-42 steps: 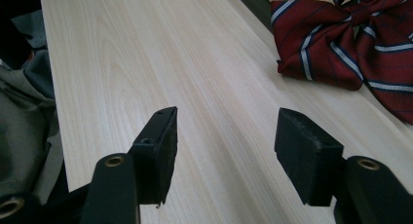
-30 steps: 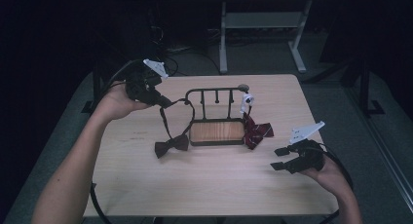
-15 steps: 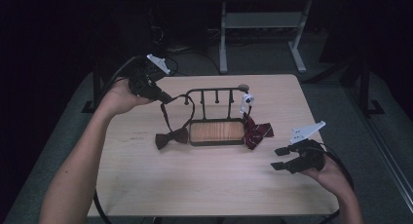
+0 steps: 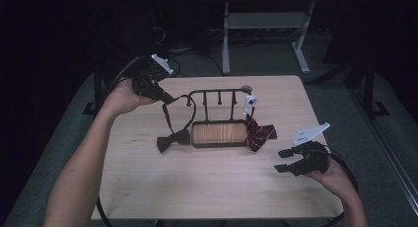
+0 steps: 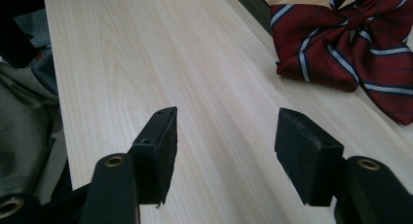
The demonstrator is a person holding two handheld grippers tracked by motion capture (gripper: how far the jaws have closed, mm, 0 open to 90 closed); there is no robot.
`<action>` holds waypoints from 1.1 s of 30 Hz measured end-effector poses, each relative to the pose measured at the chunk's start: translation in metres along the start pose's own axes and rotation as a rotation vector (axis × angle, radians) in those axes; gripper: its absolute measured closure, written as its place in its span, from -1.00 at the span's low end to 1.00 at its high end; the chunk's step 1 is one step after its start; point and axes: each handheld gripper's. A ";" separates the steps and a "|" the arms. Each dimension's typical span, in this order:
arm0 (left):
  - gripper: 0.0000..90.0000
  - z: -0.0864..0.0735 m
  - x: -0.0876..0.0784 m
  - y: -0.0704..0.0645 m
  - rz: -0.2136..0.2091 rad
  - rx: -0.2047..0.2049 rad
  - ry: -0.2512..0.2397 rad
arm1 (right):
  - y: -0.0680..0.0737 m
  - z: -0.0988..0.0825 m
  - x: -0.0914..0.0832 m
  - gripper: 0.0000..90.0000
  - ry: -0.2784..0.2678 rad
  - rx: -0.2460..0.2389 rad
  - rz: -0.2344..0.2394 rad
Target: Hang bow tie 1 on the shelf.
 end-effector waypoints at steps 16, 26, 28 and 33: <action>0.99 0.006 0.004 0.005 0.026 -0.018 0.032 | 0.001 0.001 0.000 -0.09 0.000 -0.007 0.000; 0.97 0.013 0.006 0.006 0.038 -0.017 0.056 | 0.002 0.000 -0.002 -0.09 -0.004 -0.003 -0.003; 0.94 0.013 0.007 0.005 0.042 -0.010 0.065 | 0.002 0.000 -0.002 -0.09 -0.004 -0.005 -0.003; 0.85 0.010 0.007 0.005 0.040 -0.008 0.062 | 0.002 0.000 -0.002 -0.10 -0.002 -0.001 -0.005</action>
Point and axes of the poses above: each handheld gripper's, and its own axes: x roughly forward along the jaws, z roughly out of its top, y roughly to its left, and after that the axes turned 10 degrees about y, right-handed
